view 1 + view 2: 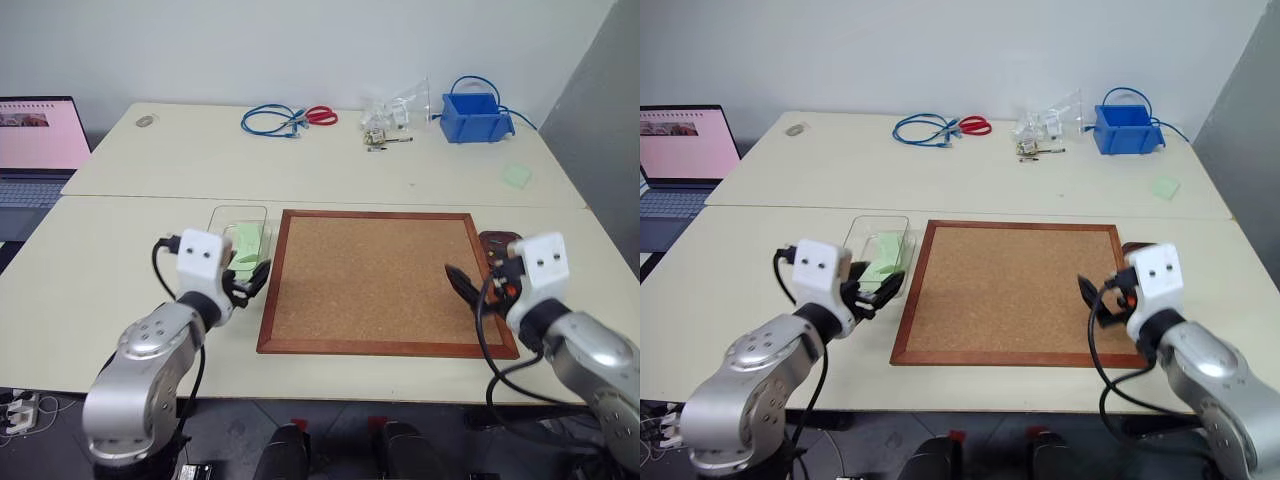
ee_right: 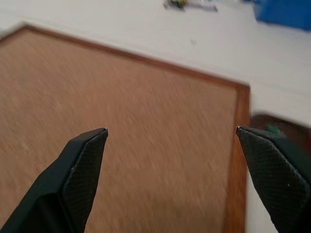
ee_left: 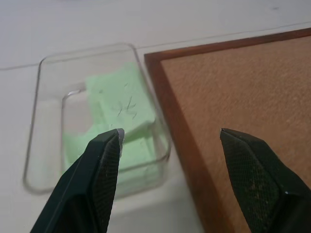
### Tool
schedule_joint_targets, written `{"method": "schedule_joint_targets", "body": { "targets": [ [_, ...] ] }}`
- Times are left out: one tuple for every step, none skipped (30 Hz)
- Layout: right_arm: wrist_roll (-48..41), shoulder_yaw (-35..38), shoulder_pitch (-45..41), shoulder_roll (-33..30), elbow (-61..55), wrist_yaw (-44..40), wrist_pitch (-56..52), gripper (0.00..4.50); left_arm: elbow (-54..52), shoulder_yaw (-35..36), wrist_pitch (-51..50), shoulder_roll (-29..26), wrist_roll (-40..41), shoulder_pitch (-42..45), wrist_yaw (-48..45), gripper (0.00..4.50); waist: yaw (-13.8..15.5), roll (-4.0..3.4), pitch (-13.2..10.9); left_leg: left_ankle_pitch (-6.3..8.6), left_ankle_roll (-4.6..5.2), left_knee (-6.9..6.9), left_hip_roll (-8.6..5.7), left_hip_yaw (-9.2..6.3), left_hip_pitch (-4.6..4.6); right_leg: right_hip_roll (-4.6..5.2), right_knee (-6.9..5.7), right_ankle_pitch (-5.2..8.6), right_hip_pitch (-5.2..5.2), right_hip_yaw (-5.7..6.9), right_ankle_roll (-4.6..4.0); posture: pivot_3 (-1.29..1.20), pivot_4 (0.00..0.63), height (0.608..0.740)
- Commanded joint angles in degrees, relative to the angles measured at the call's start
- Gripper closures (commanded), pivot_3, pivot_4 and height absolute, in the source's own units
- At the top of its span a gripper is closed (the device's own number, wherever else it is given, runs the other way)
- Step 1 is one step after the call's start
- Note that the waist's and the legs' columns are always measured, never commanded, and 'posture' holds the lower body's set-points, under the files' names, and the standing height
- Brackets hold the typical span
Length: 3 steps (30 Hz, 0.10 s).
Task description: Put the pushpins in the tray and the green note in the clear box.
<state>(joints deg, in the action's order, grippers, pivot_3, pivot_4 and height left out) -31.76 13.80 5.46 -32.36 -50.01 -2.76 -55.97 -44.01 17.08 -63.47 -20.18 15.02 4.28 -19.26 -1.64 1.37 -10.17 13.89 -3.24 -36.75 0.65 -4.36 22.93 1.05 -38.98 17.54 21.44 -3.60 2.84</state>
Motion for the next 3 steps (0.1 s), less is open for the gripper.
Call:
{"method": "schedule_joint_targets", "body": {
  "targets": [
    [2.3, 4.5, 6.7, 2.6, -7.2, 3.1, -1.5, 0.00, -3.2, 7.5, -0.2, -2.3, 1.8, -2.8, -1.0, 1.17, 0.0, 0.01, 0.0, 0.00, 0.00, 0.00, 0.00, -0.01, 0.00, 0.00, 0.00, 0.00, 0.00, 0.01, 0.00, 0.00, 0.150, 0.740],
    [2.8, 4.3, 7.7, 3.8, -7.9, 4.0, -1.6, 0.00, -3.3, 8.9, -0.4, -2.2, 2.3, -3.3, -0.8, 1.17, 0.0, 0.01, 0.0, 0.00, 0.00, 0.00, 0.00, -0.01, -0.01, -0.02, 0.01, 0.01, 0.00, 0.01, 0.00, 0.00, 0.150, 0.740],
    [3.5, 3.8, 8.4, 5.1, -8.3, 5.0, -1.8, 0.00, -3.5, 9.9, -0.2, -1.9, 2.8, -3.6, -0.5, 1.17, 0.0, 0.01, 0.0, 0.00, 0.00, 0.01, 0.01, 0.00, -0.02, -0.02, 0.01, 0.01, 0.00, 0.01, 0.00, 0.00, 0.150, 0.740]
  ]
}}
